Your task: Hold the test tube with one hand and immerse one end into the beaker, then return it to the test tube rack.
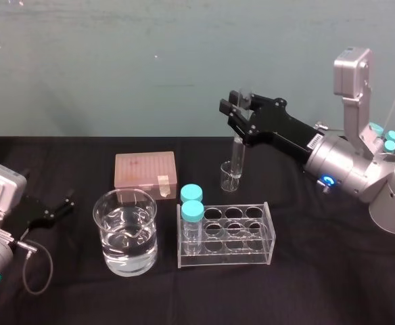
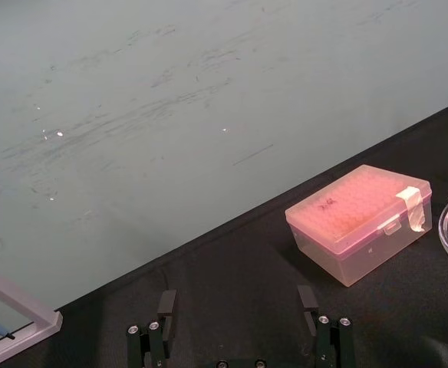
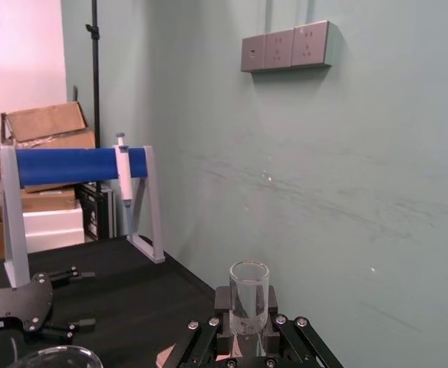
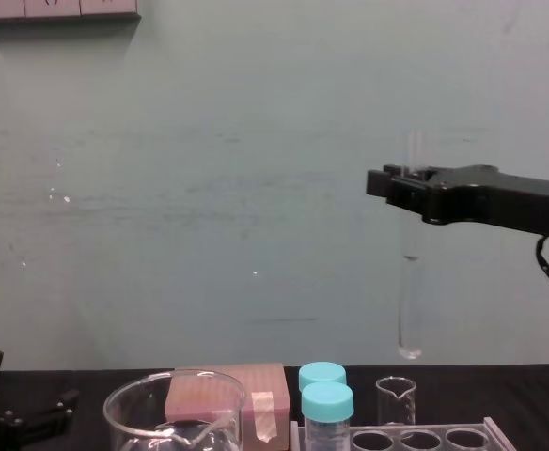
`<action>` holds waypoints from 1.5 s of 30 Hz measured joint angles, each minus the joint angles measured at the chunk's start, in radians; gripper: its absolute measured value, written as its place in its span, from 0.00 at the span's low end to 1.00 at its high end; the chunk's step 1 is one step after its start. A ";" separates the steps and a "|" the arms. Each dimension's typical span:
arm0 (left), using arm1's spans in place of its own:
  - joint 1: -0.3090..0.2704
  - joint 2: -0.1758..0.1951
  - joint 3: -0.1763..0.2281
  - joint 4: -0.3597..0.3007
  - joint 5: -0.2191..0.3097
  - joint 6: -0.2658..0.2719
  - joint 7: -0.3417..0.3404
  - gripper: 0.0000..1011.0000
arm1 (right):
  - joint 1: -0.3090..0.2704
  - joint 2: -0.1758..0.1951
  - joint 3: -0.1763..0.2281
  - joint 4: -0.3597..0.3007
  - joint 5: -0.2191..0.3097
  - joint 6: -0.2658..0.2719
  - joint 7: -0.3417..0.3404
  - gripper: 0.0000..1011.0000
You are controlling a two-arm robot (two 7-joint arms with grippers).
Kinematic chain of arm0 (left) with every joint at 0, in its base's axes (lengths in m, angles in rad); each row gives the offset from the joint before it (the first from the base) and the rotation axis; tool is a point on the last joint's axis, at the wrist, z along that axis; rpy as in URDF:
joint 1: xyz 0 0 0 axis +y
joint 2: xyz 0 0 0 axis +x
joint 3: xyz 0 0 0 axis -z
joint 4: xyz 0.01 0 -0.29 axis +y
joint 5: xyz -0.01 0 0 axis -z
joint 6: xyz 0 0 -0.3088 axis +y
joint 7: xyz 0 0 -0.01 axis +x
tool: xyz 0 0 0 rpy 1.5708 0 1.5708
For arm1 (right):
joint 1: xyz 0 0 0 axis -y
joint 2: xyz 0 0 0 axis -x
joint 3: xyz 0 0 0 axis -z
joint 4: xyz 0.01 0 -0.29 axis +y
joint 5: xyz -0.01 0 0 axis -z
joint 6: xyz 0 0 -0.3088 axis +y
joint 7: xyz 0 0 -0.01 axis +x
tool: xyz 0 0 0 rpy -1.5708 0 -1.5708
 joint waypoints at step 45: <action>0.000 0.000 0.000 0.000 0.000 0.000 0.000 0.99 | 0.170 -0.063 -0.139 0.143 0.062 -0.062 0.198 0.24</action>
